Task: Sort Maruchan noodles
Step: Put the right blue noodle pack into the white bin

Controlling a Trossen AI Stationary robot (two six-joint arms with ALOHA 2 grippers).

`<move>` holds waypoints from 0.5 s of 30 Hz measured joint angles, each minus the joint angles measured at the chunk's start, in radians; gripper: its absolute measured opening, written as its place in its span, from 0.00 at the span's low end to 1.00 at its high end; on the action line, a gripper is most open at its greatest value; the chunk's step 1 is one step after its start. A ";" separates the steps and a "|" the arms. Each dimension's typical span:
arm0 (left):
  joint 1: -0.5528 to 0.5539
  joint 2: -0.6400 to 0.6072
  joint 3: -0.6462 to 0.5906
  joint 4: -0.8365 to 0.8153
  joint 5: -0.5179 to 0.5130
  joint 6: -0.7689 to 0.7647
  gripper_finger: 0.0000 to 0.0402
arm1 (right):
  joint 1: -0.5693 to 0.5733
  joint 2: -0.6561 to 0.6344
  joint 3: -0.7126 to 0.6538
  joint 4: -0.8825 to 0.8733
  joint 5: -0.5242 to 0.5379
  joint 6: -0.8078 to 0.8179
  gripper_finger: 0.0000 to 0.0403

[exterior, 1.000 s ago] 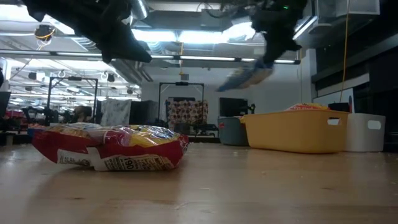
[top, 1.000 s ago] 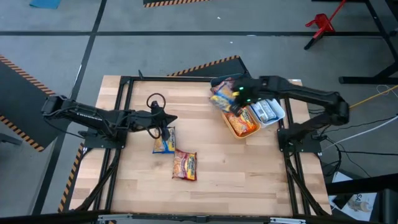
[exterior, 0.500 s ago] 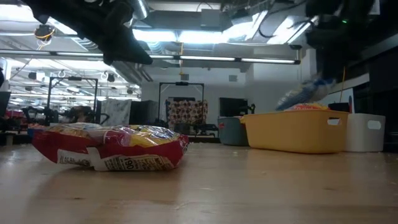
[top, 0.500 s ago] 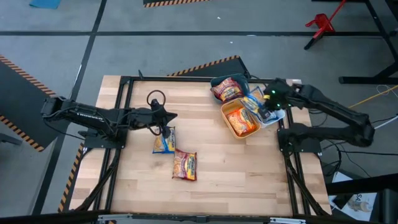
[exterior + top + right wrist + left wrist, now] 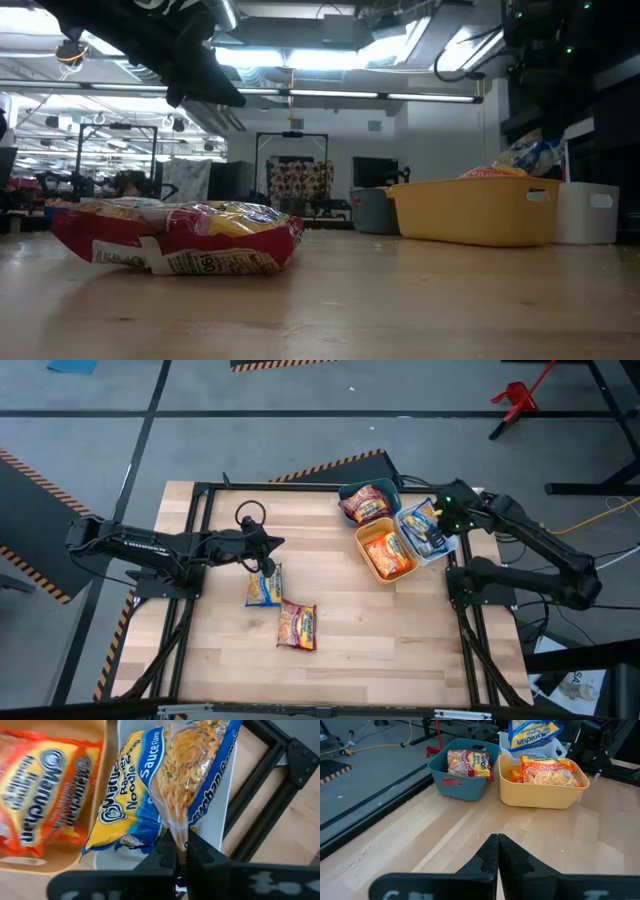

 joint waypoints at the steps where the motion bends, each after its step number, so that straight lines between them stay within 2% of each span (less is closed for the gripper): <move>1: 0.000 0.000 0.000 0.000 0.000 0.000 0.00 | -0.010 0.011 0.000 -0.001 0.000 -0.014 0.00; 12: 0.000 0.000 0.000 0.000 0.000 -0.008 0.00 | -0.040 0.127 -0.001 0.001 0.010 -0.048 0.00; 15: 0.000 0.000 0.000 0.000 0.000 -0.008 0.00 | -0.041 0.146 0.000 -0.005 0.029 -0.048 0.05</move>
